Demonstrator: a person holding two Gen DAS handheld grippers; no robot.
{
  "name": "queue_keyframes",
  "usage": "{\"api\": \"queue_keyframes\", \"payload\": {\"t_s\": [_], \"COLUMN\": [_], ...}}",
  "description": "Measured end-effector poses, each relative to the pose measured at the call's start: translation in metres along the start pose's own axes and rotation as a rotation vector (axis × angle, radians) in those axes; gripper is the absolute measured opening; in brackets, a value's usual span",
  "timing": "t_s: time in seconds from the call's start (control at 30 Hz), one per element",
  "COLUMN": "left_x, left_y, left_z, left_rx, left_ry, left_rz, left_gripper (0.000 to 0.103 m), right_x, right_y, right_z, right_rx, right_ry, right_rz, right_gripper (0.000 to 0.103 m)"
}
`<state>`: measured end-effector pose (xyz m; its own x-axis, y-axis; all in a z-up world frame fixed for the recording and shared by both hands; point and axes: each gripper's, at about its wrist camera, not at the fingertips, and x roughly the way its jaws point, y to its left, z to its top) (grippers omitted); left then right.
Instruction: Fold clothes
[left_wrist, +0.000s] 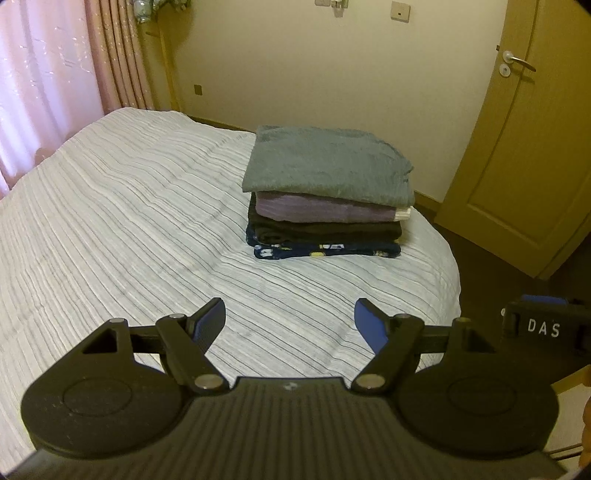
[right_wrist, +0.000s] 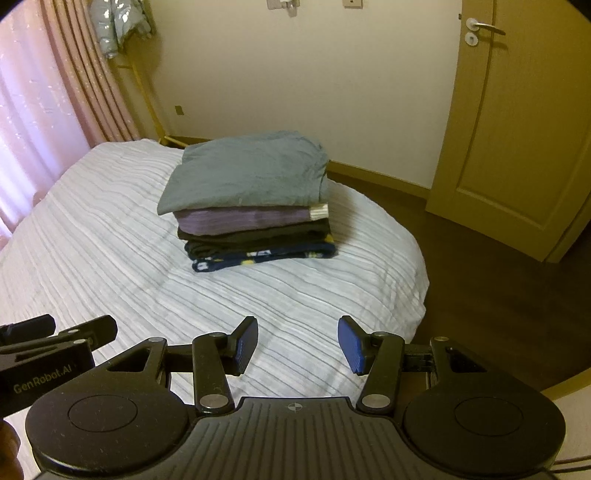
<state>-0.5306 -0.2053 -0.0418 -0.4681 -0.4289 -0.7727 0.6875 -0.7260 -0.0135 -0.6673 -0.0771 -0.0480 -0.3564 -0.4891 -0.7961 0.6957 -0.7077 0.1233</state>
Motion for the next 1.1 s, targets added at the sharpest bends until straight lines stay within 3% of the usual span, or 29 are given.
{"api": "queue_keyframes", "payload": {"t_s": [1.1], "left_x": [0.085], "left_y": [-0.020], "left_z": [0.049], "left_rx": [-0.009], "left_ry": [0.095], "left_rz": [0.062], "left_gripper": [0.074], "right_x": [0.087], "right_y": [-0.013], "right_z": [0.044], "right_rx": [-0.078], "right_ry": [0.125], "right_rz": [0.017], "right_gripper": [0.052]}}
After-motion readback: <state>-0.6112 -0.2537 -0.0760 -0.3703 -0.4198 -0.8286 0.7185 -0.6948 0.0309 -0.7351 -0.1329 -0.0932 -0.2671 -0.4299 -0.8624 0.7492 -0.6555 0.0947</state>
